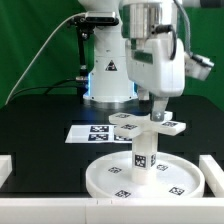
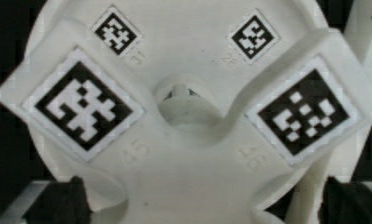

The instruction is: Assemble round table

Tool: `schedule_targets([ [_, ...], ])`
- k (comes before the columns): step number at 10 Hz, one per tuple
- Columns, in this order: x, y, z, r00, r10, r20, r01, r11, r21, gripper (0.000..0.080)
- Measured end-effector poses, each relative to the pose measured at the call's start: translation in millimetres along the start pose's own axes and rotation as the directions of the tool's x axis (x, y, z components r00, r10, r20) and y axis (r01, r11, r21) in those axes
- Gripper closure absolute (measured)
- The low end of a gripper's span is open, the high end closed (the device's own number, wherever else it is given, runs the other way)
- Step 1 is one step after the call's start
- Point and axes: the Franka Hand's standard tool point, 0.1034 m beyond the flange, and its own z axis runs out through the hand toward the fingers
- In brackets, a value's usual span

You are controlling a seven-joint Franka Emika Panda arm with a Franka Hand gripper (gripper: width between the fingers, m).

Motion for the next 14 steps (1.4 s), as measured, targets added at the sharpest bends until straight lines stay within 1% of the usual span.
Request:
schedule_targets([
  [2, 2.0, -4.4, -5.8, 0.992, -0.123, -0.002, 0.123, 0.992, 0.01, 0.015],
  [3, 3.5, -7.8, -9.0, 0.96, -0.28, -0.011, 0.28, 0.96, 0.018, 0.015],
  [4, 4.2, -8.7, -9.7, 0.915, -0.402, -0.017, 0.402, 0.915, 0.02, 0.015],
  [5, 3.5, -9.5, -11.4, 0.848, -0.53, -0.02, 0.53, 0.848, 0.02, 0.015],
  [6, 2.9, -10.0, -14.2, 0.755, -0.655, -0.029, 0.656, 0.754, 0.029, 0.015],
  [7, 1.9, -7.4, -14.7, 0.683, -0.73, -0.04, 0.731, 0.682, 0.032, 0.015],
  [9, 5.9, -6.7, -14.1, 0.602, -0.797, -0.045, 0.798, 0.602, 0.016, 0.015],
  [10, 6.4, -6.6, -14.1, 0.572, -0.819, -0.046, 0.82, 0.572, 0.013, 0.015],
  [11, 8.2, -6.5, -14.4, 0.485, -0.873, -0.048, 0.874, 0.486, 0.004, 0.015],
  [12, 13.8, -7.1, -15.4, 0.319, -0.946, -0.049, 0.947, 0.32, -0.01, 0.015],
  [13, 17.6, -6.2, -14.6, 0.147, -0.988, -0.045, 0.989, 0.148, -0.017, 0.015],
  [14, 20.0, -4.0, -13.6, 0.072, -0.996, -0.049, 0.997, 0.073, -0.018, 0.015],
])
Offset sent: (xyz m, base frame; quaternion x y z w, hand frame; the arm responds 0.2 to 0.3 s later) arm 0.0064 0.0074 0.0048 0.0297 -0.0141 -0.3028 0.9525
